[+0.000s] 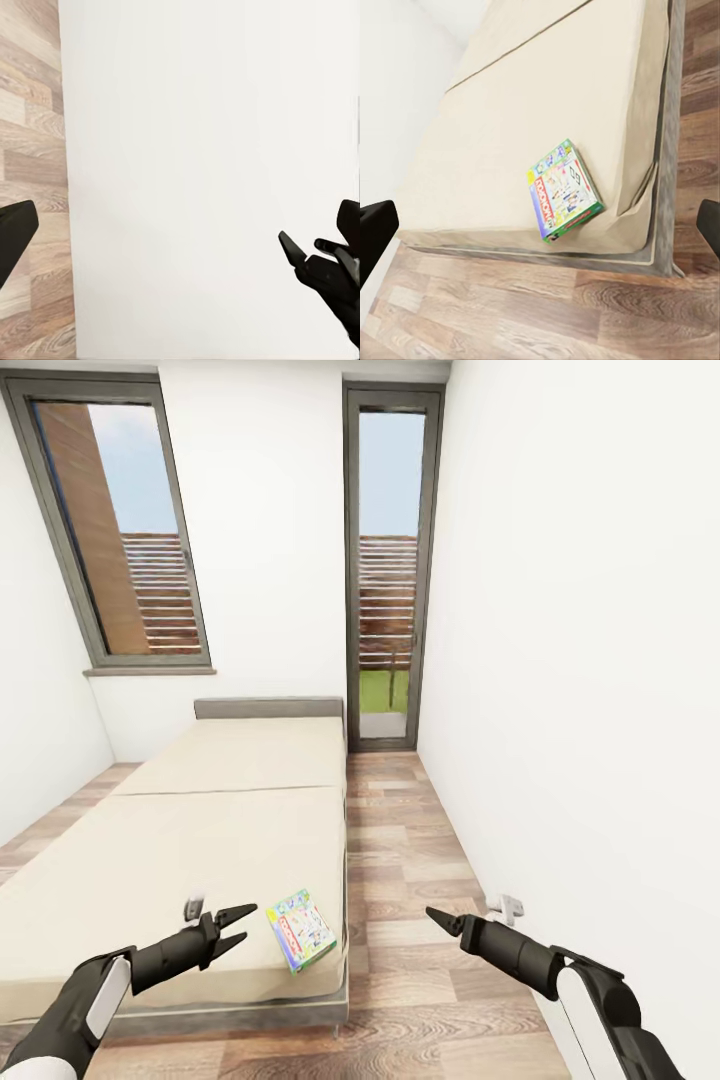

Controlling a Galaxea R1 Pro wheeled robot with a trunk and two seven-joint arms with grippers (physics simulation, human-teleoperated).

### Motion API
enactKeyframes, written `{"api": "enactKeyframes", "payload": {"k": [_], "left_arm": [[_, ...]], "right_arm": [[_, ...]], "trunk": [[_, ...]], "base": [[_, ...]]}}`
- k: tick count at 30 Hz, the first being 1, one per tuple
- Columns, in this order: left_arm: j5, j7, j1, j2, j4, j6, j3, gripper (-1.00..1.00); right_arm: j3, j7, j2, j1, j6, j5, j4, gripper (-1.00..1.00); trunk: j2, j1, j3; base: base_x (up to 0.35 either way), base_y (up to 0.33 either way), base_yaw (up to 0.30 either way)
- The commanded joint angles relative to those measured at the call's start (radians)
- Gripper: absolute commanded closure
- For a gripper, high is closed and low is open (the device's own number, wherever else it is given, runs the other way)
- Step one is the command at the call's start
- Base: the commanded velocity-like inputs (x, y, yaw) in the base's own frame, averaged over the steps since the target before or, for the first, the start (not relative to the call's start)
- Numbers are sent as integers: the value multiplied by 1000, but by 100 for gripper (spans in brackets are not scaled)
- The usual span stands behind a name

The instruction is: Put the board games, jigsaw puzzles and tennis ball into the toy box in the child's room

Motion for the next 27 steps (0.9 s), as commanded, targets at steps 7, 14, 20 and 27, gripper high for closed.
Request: {"api": "enactKeyframes", "payload": {"k": [7, 14, 20, 27], "left_arm": [[31, -18, -5, 14, 1, 121, 12, -100], [36, -21, -7, 20, 2, 140, 14, -100], [37, -26, -8, 20, 5, 145, 14, -100], [37, -32, -8, 22, 9, 149, 13, -100]], "right_arm": [[-5, 3, 2, -2, 12, -7, -1, -100], [-4, 3, 4, -2, 14, -8, -4, -100], [-4, 4, 3, -4, 15, -8, -7, -100], [-4, 6, 3, -9, 15, -8, -8, -100]], "trunk": [[-50, 27, -23], [-99, 54, -45], [-141, 77, -64], [-190, 104, -86]], "base": [[0, 0, 0], [0, 0, 0], [0, 0, 0], [0, 0, 0]]}}
